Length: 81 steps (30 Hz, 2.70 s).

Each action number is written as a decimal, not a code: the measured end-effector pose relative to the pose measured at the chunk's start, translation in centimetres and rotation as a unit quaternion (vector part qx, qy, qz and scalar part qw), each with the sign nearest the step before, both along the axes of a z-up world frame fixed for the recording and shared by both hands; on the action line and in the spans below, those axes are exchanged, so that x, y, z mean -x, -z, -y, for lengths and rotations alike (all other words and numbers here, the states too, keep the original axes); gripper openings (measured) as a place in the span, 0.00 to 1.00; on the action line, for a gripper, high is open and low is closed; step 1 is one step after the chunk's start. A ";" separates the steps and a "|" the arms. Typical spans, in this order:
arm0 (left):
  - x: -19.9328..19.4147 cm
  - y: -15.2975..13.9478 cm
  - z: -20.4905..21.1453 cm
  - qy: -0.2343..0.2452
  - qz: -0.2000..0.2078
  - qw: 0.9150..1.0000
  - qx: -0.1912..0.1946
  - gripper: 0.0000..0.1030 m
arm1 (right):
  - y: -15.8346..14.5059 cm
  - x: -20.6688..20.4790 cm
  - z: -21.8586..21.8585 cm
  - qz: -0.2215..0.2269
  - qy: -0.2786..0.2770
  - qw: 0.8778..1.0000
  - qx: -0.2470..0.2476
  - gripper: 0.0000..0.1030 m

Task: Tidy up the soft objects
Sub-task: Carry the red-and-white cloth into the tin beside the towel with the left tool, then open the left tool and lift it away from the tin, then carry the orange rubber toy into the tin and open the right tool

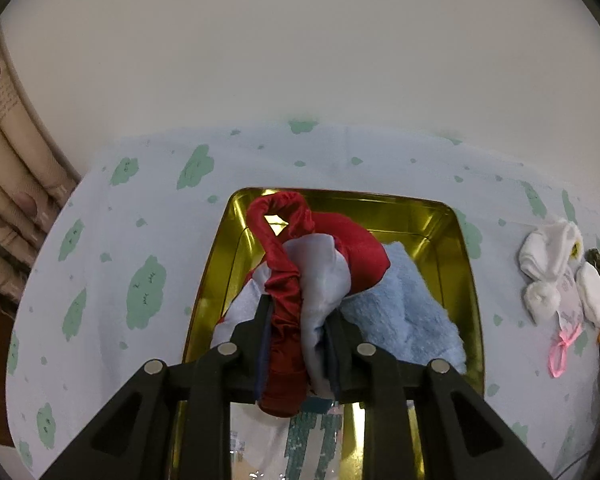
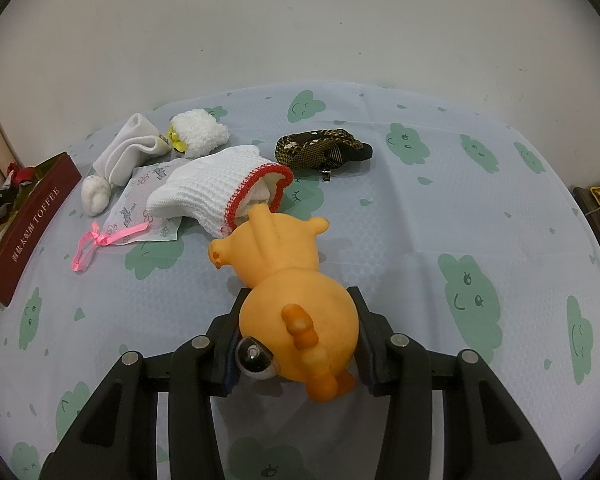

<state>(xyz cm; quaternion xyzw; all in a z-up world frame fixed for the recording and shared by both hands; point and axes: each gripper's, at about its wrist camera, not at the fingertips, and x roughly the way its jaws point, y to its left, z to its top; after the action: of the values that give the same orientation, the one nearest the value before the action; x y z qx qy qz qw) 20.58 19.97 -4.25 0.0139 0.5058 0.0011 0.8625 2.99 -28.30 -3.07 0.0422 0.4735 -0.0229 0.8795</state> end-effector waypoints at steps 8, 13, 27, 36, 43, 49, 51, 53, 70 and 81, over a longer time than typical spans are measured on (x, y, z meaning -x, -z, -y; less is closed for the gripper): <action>-0.1 0.5 0.3 -0.003 -0.007 1.000 -0.017 0.40 | 0.1 0.0 -0.1 -0.001 -0.001 1.000 0.002 0.42; 0.1 0.1 0.0 -0.004 -0.017 1.000 0.001 0.41 | 0.1 0.0 0.0 -0.001 -0.001 1.000 0.003 0.43; 6.4 -3.5 0.5 0.012 0.028 1.000 0.009 0.41 | 0.1 0.0 0.0 -0.001 0.000 1.000 0.001 0.43; 11.3 -4.9 0.2 0.016 0.066 0.998 -0.001 0.41 | 0.0 0.1 -0.2 0.001 0.001 1.000 0.011 0.39; 13.2 -4.3 -1.3 0.000 0.074 0.997 -0.017 0.41 | -0.3 0.1 -0.8 -0.001 0.001 0.999 0.035 0.38; 14.2 -3.6 -4.3 -0.046 0.084 0.995 -0.020 0.41 | -2.1 0.2 -2.0 0.004 0.005 0.999 0.038 0.38; 14.6 -3.5 -5.2 -0.061 0.086 0.994 -0.017 0.41 | -3.1 0.0 -2.9 0.009 -0.002 1.000 0.029 0.38; 15.0 -3.2 -5.9 -0.070 0.086 0.994 -0.014 0.41 | -4.0 -0.4 -4.4 0.009 -0.017 1.000 0.024 0.38; 16.7 -2.4 -10.3 -0.156 0.112 0.981 -0.034 0.41 | -7.7 -3.9 -24.5 0.026 -0.197 0.980 -0.013 0.38; 16.6 -2.4 -11.5 -0.177 0.114 0.977 -0.028 0.41 | -7.0 -6.1 -34.6 0.016 -0.270 0.963 0.001 0.38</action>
<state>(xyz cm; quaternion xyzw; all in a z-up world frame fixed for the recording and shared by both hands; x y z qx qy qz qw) 3.96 31.49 -1.82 -0.0517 0.3980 0.1697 0.9001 9.11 6.32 3.91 -0.0883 0.4531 0.2157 0.8604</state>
